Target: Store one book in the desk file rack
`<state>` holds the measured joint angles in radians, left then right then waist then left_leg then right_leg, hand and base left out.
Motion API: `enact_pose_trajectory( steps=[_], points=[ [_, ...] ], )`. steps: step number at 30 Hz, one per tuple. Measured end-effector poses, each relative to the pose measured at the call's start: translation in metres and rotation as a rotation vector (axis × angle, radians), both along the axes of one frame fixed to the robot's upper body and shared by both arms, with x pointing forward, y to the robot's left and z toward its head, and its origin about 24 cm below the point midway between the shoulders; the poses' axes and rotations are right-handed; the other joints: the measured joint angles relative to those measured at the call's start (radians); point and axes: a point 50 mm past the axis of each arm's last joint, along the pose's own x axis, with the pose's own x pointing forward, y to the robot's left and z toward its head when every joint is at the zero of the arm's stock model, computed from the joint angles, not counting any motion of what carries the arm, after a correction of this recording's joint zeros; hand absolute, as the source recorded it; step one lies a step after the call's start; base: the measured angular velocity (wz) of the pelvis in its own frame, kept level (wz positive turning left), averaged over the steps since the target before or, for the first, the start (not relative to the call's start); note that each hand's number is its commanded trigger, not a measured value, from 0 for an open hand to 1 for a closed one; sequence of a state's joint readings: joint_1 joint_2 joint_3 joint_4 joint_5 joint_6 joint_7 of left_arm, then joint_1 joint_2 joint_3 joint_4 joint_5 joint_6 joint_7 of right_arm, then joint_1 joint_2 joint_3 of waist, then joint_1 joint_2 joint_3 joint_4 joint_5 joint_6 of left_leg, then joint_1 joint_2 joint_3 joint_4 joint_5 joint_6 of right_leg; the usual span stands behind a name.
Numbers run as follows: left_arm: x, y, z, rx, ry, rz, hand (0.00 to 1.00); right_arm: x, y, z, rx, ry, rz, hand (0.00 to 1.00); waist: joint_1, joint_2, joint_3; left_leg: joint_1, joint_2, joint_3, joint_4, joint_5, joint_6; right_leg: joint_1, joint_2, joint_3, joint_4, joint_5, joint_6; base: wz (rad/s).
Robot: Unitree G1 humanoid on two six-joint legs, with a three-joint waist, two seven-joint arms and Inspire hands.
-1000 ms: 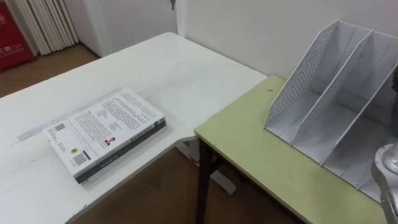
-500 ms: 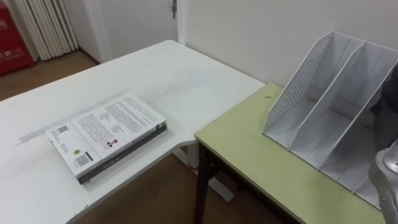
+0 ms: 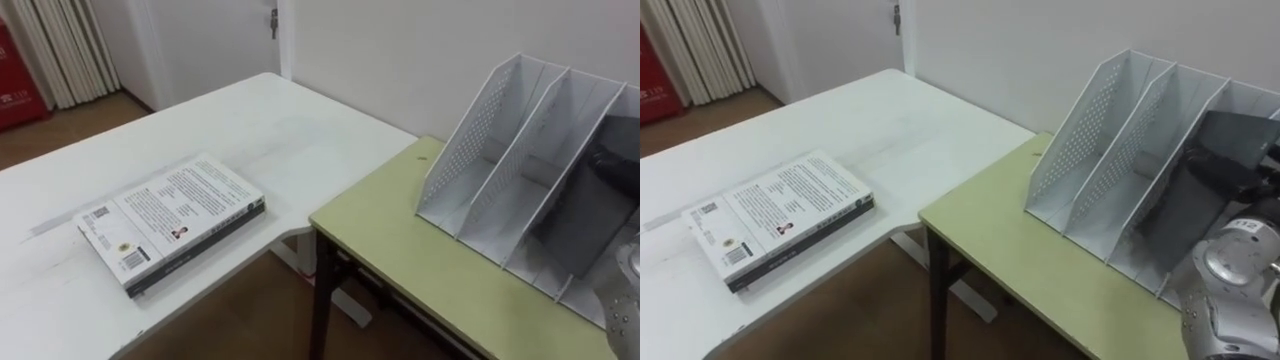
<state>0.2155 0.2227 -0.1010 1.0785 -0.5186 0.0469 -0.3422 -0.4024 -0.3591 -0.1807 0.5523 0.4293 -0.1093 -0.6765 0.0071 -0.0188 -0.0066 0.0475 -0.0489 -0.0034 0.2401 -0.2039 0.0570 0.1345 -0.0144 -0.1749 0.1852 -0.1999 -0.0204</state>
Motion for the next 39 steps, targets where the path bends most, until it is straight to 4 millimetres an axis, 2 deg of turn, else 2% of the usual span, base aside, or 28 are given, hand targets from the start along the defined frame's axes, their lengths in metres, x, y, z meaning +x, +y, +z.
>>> enact_pose_trajectory(
  steps=[10,18,22,25,31,32,39],
  points=[
    [-0.001,0.001,0.000,0.013,0.007,0.003,0.00,0.000,0.001,0.001,0.035,-0.017,-0.007,0.00,0.003,-0.003,-0.0025,0.000,0.000,0.012,-0.004,0.000,0.000,-0.006,0.000,0.007,0.001,0.000,0.000,-0.01],
    [0.000,0.002,0.000,0.021,0.007,0.008,0.00,0.002,0.006,0.013,0.029,-0.028,-0.035,0.00,0.011,0.002,-0.0030,-0.003,0.001,0.016,-0.004,0.000,0.000,-0.027,0.003,0.011,0.005,0.000,-0.001,-0.03],
    [0.000,0.000,-0.001,0.029,0.006,0.009,0.00,0.002,0.011,0.030,0.018,-0.094,-0.062,0.00,0.012,0.005,-0.0049,-0.013,0.000,0.016,-0.001,0.000,0.000,-0.037,0.003,0.012,0.005,0.001,-0.001,0.00],
    [0.001,0.000,-0.001,0.029,0.002,0.011,0.00,0.001,0.017,0.055,-0.018,-0.199,-0.044,0.00,0.021,0.007,-0.0060,-0.016,0.001,0.024,-0.004,0.001,0.000,-0.042,0.004,0.021,0.014,0.001,-0.001,-0.07],
    [0.003,0.001,0.000,0.043,-0.025,0.009,0.00,-0.008,0.039,0.104,-0.154,-0.433,0.028,0.00,0.030,-0.002,0.0097,-0.003,0.002,0.024,-0.008,0.000,-0.001,-0.032,0.004,0.019,0.016,0.001,-0.001,-0.01],
    [0.003,0.001,0.000,0.042,-0.027,0.009,0.00,-0.010,0.043,0.110,-0.179,-0.471,0.038,0.00,0.031,-0.002,0.0098,-0.004,0.002,0.023,-0.008,0.000,-0.001,-0.032,0.004,0.019,0.017,0.001,-0.001,0.00],
    [0.002,0.000,-0.001,0.045,-0.028,0.012,0.00,-0.018,0.055,0.127,-0.255,-0.567,0.058,0.00,0.029,0.009,0.0060,-0.004,0.002,0.019,-0.012,0.000,0.000,-0.037,0.003,0.022,0.018,0.001,-0.002,0.00]
  ],
)
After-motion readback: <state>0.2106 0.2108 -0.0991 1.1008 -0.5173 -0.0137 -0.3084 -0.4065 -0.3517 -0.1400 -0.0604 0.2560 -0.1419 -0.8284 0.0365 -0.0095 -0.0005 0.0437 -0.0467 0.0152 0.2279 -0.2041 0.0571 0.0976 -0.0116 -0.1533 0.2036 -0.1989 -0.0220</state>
